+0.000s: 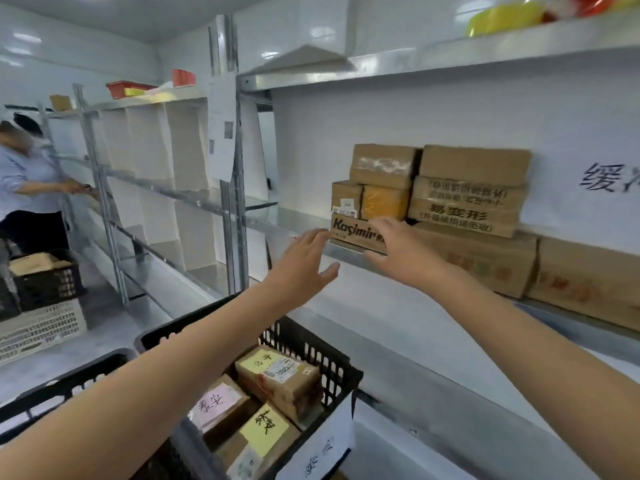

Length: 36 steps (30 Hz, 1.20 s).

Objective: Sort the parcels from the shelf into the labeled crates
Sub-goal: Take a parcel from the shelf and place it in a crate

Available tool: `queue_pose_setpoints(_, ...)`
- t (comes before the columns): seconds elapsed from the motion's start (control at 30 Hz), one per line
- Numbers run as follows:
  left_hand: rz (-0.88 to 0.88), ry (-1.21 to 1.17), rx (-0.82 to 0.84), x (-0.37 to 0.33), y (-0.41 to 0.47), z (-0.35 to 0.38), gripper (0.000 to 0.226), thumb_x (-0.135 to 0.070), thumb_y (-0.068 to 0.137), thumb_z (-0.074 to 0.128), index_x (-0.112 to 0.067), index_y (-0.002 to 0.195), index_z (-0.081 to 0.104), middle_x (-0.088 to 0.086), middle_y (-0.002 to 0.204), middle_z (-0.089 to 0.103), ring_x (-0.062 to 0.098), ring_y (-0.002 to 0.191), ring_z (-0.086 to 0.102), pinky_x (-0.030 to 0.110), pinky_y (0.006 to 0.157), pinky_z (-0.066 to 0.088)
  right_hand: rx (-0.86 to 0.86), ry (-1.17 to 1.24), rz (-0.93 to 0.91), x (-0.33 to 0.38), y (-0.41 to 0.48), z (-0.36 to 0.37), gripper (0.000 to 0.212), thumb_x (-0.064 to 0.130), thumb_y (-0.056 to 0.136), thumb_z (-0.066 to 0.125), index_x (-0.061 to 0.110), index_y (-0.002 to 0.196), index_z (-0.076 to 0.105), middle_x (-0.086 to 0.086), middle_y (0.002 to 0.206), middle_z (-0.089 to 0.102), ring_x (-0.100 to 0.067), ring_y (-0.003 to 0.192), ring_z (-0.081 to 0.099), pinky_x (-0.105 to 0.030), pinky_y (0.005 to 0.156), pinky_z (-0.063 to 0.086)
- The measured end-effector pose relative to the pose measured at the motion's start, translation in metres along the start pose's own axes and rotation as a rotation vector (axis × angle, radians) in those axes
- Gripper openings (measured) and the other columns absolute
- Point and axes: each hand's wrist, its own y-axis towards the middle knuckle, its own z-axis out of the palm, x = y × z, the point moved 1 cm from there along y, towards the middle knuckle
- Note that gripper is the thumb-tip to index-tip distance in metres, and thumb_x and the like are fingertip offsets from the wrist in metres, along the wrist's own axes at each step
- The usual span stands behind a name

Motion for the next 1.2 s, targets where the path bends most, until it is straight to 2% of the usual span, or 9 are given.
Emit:
queue_pose_setpoints(0.17,0.149,-0.094,0.027,-0.062,0.046,0.026,0.058,-0.030,0.097,0.059,-0.014,0.148,0.037,0.002,0.147,0.044,0.019,0.135,0.042,0.036,0.114,0.038,-0.100,-0.078,0.113,-0.059,-0.024,-0.051,0.065,0.036,0.097,0.059,0.017,0.153,0.033,0.002,0.159,0.031,-0.021,0.144,0.032,-0.041,0.119,0.030)
queue_pose_setpoints(0.4,0.303,-0.130,0.099,-0.160,0.084,0.072,0.064,-0.033,0.099,0.055,-0.018,0.153,0.027,0.002,0.160,0.028,0.022,0.146,0.027,0.040,0.118,0.027,-0.136,-0.169,0.288,-0.137,-0.079,-0.098,0.060,0.034,0.097,0.057,0.015,0.150,0.037,-0.004,0.152,0.039,-0.027,0.134,0.041,-0.043,0.112,0.037)
queue_pose_setpoints(0.57,0.427,-0.233,0.171,-0.211,0.095,0.106,0.059,-0.030,0.098,0.056,-0.016,0.150,0.032,0.005,0.156,0.030,0.023,0.140,0.035,0.036,0.111,0.033,-0.123,-0.214,0.454,-0.183,-0.125,-0.120,0.060,0.033,0.101,0.047,0.009,0.153,0.029,-0.006,0.157,0.031,-0.026,0.139,0.037,-0.041,0.113,0.034)
queue_pose_setpoints(0.73,0.540,-0.096,0.145,-0.243,0.106,0.129,0.054,-0.035,0.099,0.052,-0.012,0.145,0.036,0.004,0.146,0.037,0.022,0.127,0.045,0.036,0.097,0.044,-0.098,-0.218,0.615,-0.223,-0.167,-0.135,0.055,0.031,0.103,0.041,0.009,0.152,0.031,-0.006,0.156,0.030,-0.027,0.137,0.039,-0.042,0.111,0.036)
queue_pose_setpoints(0.83,0.541,0.001,0.168,-0.255,0.116,0.142,0.053,-0.038,0.100,0.049,-0.008,0.141,0.037,0.007,0.141,0.041,0.022,0.128,0.042,0.035,0.096,0.044,-0.078,-0.196,0.727,-0.245,-0.185,-0.137,0.047,0.032,0.106,0.032,0.007,0.145,0.038,-0.012,0.148,0.037,-0.028,0.128,0.045,-0.043,0.103,0.042)
queue_pose_setpoints(0.9,0.496,0.075,0.165,-0.261,0.121,0.150,0.054,-0.042,0.101,0.047,-0.004,0.139,0.038,0.010,0.142,0.042,0.023,0.132,0.038,0.035,0.100,0.042,-0.066,-0.161,0.798,-0.257,-0.192,-0.138,0.050,0.037,0.106,0.028,0.010,0.148,0.034,-0.014,0.145,0.038,-0.031,0.123,0.048,-0.045,0.102,0.044)
queue_pose_setpoints(1.07,0.370,0.197,0.204,-0.262,0.126,0.165,0.074,-0.056,0.101,0.033,0.000,0.149,0.029,0.013,0.158,0.027,0.023,0.153,0.001,0.043,0.117,0.031,-0.099,-0.042,0.863,-0.279,-0.202,-0.141,0.051,0.047,0.104,0.033,0.025,0.150,0.029,-0.013,0.145,0.043,-0.031,0.121,0.053,-0.046,0.102,0.044)
queue_pose_setpoints(1.13,0.356,0.139,0.229,-0.264,0.129,0.164,0.073,-0.056,0.101,0.034,0.000,0.147,0.032,0.012,0.158,0.028,0.023,0.153,0.003,0.042,0.117,0.027,-0.120,-0.002,0.863,-0.284,-0.204,-0.142,0.048,0.045,0.104,0.036,0.026,0.149,0.031,-0.013,0.144,0.045,-0.028,0.118,0.054,-0.042,0.100,0.044)
queue_pose_setpoints(1.2,0.314,0.053,0.244,-0.271,0.130,0.159,0.064,-0.054,0.101,0.037,0.000,0.134,0.048,0.014,0.153,0.035,0.027,0.148,0.020,0.041,0.118,0.025,-0.136,0.033,0.855,-0.287,-0.206,-0.143,0.044,0.043,0.105,0.036,0.024,0.145,0.035,-0.013,0.137,0.049,-0.024,0.107,0.053,-0.037,0.090,0.042)
